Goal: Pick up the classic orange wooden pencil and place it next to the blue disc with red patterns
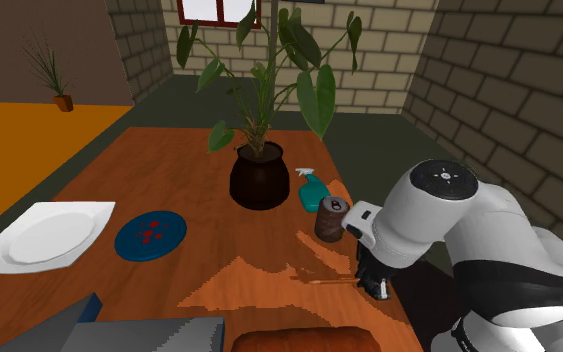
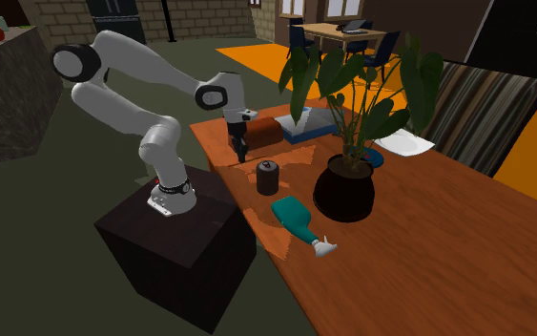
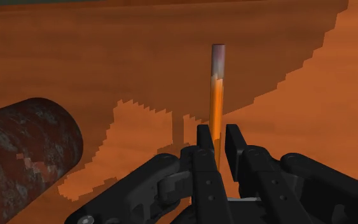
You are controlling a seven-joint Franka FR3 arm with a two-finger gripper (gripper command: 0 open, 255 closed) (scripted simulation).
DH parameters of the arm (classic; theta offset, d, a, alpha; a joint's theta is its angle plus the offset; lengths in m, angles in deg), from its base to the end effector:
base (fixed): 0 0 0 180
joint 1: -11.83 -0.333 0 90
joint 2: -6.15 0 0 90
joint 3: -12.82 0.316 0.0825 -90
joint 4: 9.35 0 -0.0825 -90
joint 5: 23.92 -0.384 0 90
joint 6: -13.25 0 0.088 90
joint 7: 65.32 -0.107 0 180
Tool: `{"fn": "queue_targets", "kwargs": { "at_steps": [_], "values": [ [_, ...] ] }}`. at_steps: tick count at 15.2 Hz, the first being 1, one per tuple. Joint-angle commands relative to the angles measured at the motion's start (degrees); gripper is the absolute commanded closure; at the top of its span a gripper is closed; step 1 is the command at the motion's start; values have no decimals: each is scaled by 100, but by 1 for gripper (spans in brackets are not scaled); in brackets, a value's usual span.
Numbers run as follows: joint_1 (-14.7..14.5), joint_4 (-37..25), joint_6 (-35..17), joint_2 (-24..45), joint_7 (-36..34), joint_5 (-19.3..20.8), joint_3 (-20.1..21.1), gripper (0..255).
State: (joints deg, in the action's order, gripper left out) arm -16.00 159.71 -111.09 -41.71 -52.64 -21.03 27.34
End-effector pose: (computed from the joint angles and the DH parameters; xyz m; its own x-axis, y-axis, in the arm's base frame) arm 0.2237 0.1793 0.3709 0.6150 0.7883 -0.0187 0.7701 -0.5954 0.2291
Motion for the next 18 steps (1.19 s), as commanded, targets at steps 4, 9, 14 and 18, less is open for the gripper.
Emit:
{"fn": "queue_targets", "kwargs": {
  "at_steps": [4, 9, 14, 18],
  "values": [
    [-4, -289, 487, -203, 103, 9, -78, 255],
    [0, -600, 943, -356, 192, 24, -144, 255],
    [184, -1377, 568, 811, -51, 76, 109, 255],
    [385, -2172, 326, 1880, -334, 227, 376, 255]
  ]
}}
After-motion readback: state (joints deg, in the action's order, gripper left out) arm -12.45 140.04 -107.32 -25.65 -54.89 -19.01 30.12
